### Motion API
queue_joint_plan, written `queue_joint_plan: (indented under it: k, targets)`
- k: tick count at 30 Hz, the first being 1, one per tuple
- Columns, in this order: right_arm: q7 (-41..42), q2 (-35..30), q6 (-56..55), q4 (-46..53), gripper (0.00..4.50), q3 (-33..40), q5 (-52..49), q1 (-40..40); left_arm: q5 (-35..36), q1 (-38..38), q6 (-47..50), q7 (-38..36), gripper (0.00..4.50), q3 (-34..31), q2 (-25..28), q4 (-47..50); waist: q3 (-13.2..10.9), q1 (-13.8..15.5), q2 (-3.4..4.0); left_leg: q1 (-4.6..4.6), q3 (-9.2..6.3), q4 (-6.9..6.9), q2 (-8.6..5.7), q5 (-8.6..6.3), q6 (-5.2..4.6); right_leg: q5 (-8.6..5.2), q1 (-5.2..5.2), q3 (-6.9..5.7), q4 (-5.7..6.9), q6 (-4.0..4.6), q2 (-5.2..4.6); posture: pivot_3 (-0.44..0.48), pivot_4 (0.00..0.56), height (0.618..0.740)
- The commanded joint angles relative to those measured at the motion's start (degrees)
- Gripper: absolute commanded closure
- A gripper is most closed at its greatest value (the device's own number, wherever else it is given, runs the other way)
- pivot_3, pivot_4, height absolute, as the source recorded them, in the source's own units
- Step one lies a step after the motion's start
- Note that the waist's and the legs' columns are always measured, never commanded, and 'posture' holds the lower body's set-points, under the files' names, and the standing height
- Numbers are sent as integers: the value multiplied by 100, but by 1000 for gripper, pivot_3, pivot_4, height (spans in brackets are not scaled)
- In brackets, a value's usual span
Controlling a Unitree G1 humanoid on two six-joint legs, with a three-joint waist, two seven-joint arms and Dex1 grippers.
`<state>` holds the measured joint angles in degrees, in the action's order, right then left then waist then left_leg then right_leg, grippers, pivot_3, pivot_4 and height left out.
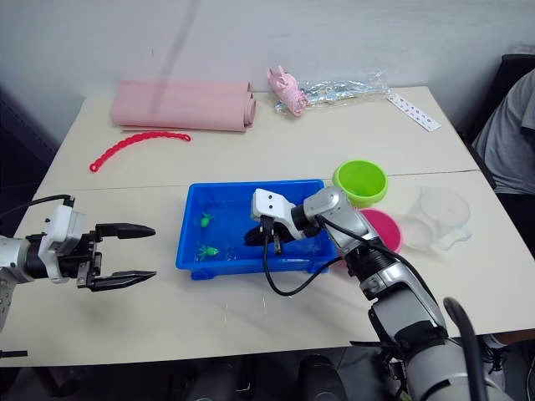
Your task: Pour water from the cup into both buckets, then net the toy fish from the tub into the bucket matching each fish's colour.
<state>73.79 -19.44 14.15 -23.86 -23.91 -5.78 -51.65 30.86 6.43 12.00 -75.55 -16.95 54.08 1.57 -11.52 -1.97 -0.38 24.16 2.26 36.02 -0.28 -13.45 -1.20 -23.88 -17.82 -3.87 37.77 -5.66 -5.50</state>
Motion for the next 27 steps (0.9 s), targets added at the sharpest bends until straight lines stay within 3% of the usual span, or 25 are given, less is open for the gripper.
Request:
queue_joint_plan:
  k: [1, 16, 27]
  targets:
    - [328, -116, 203, 498, 4500, 308, -395, 84, 25, 17, 6, 7, 11, -101, 54, 106, 0, 6, 0, 0, 0, 0, 0, 0, 0, 0, 0, 0, -1, 0, 0, 0, 150, 740]
    - [183, -1016, 203, 1696, 4500, 1305, -908, 928, 0, 572, -27, -102, 11, 121, -91, -270, -1, 33, -2, 3, 2, 2, 0, -1, 0, 0, 4, -1, -9, 0, -1, 0, 150, 740]
    - [-424, -1957, 301, 2737, 4500, 2443, -1241, 1999, 145, 1176, 285, 280, 11, 405, -837, -250, -2, 49, -4, 2, 2, 2, 0, -1, -1, 0, 16, -2, -21, 0, 0, 0, 150, 740]
